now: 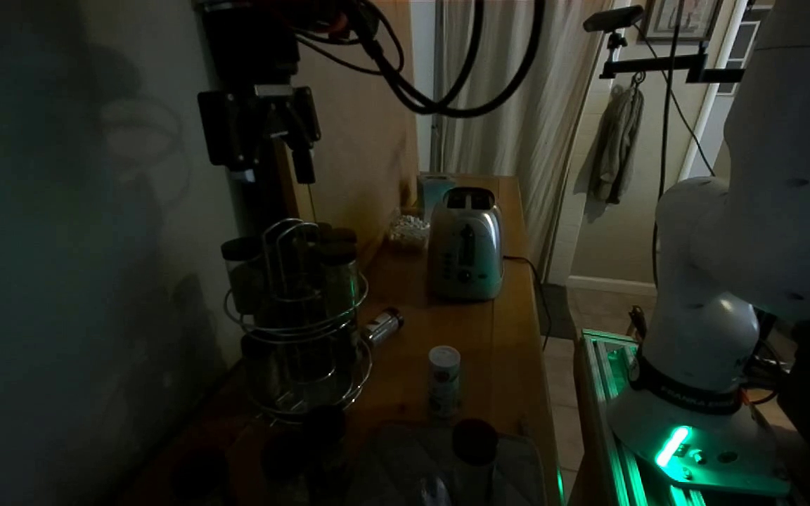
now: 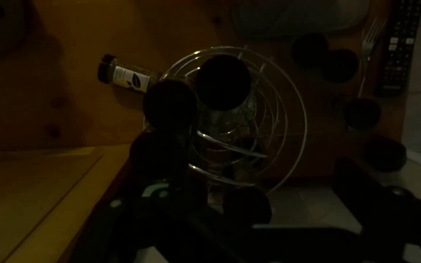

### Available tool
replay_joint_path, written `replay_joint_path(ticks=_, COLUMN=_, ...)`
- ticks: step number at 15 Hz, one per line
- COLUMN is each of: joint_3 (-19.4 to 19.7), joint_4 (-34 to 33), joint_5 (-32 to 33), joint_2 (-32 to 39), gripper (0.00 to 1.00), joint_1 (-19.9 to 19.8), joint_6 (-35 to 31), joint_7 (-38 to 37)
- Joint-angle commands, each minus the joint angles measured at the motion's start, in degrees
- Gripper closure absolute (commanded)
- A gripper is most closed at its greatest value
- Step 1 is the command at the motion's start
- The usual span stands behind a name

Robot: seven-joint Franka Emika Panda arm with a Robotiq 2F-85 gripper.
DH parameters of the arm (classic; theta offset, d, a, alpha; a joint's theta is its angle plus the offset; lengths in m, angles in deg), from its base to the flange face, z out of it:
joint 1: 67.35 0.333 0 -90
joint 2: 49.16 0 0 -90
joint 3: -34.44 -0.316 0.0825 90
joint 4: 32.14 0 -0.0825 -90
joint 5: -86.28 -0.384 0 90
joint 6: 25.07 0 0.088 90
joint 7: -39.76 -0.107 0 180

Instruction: Twist around the spice rack then put the bottle on the rack

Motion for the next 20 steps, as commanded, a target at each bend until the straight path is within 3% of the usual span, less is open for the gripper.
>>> replay_joint_path(ticks=1, joint_3=-0.26, joint_4=0.44, joint_5=-1.23, joint_2=1.17, gripper=0.00, joint_1=-0.02, joint_6=-4.94, joint_7=-10.85)
replay_joint_path(ticks=5, joint_3=0.00, joint_4=1.61, joint_5=-0.76, joint_2=1.23, gripper=0.00, joint_1=-0.05, joint_6=-8.21, joint_7=-20.75)
replay_joint_path(ticks=13, joint_3=0.24, joint_4=1.44, joint_5=0.39, joint_2=0.89, gripper=0.00, joint_1=-0.12, joint_6=0.70, joint_7=-33.53)
replay_joint_path(ticks=20, joint_3=1.22, joint_4=6.18, joint_5=-2.36, joint_2=-0.71, gripper=0.00, joint_1=-0.92, joint_6=-7.73, joint_7=-41.04)
